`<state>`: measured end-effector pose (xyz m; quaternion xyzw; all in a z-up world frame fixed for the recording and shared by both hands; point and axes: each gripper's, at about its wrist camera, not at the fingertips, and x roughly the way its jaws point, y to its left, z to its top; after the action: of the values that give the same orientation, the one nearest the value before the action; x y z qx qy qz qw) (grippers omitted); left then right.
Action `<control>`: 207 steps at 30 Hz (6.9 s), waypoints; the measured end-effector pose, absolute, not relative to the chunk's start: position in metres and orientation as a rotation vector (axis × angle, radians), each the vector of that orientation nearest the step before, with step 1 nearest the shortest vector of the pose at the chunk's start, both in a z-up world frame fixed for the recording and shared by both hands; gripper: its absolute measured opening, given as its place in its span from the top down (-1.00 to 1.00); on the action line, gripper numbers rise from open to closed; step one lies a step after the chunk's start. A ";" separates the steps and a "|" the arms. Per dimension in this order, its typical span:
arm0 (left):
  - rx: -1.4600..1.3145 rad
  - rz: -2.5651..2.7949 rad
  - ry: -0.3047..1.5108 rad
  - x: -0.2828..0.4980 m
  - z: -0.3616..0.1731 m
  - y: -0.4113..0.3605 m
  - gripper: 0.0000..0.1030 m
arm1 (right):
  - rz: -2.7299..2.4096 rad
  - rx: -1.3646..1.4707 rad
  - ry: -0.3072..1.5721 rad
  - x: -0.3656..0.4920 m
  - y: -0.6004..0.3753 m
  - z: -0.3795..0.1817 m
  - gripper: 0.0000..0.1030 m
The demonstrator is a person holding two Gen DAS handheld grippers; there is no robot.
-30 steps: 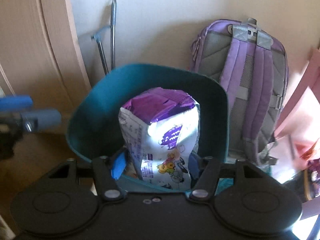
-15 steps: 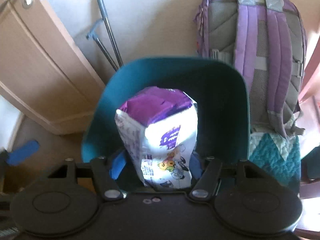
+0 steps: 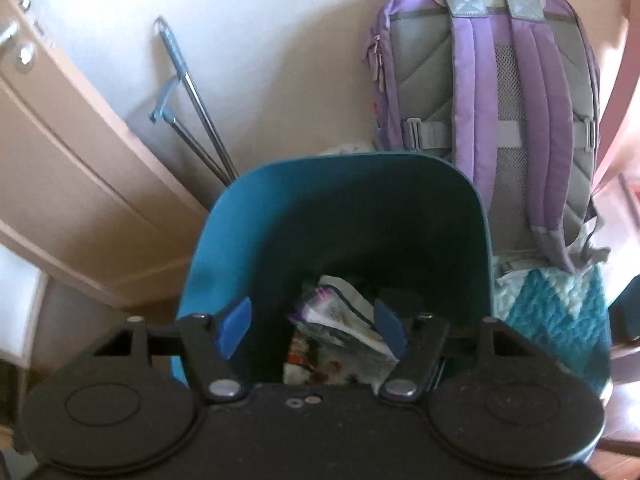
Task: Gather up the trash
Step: 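Open both tools over the teal bin to drop the bags, then move both tools back down toward the remaining trash on the floor, then grasp the clear plastic tray with left tool while right tool grasps the crumpled wrapper, then carry the tray and wrapper up to the teal bin with both tools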
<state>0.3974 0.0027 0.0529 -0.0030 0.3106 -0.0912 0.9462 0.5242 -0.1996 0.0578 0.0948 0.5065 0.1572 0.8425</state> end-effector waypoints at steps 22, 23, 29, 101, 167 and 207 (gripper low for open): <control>0.057 -0.038 0.511 0.305 0.099 -0.002 -0.89 | 0.388 -0.043 0.873 0.363 -0.210 0.095 -0.32; 0.054 -0.033 0.504 0.298 0.100 -0.001 -0.89 | 0.387 -0.044 0.850 0.351 -0.212 0.095 -0.32; 0.102 -0.009 0.513 0.261 0.093 0.007 -0.93 | 0.435 -0.061 0.735 0.281 -0.216 0.083 -0.32; 0.680 -0.790 1.567 0.171 -0.589 0.068 -0.02 | 0.861 -0.755 1.589 0.181 -0.068 -0.571 0.59; 0.205 -0.199 0.548 0.300 0.102 -0.025 0.24 | 0.290 -0.079 0.386 0.297 -0.219 0.103 0.95; 0.151 -0.202 0.802 0.472 0.025 -0.066 -0.45 | 0.258 -0.046 0.582 0.426 -0.226 0.030 0.35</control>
<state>0.4724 -0.0661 0.0246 0.0731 0.3891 -0.0982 0.9130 0.4259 -0.2257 0.0300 -0.0228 0.2859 0.1267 0.9496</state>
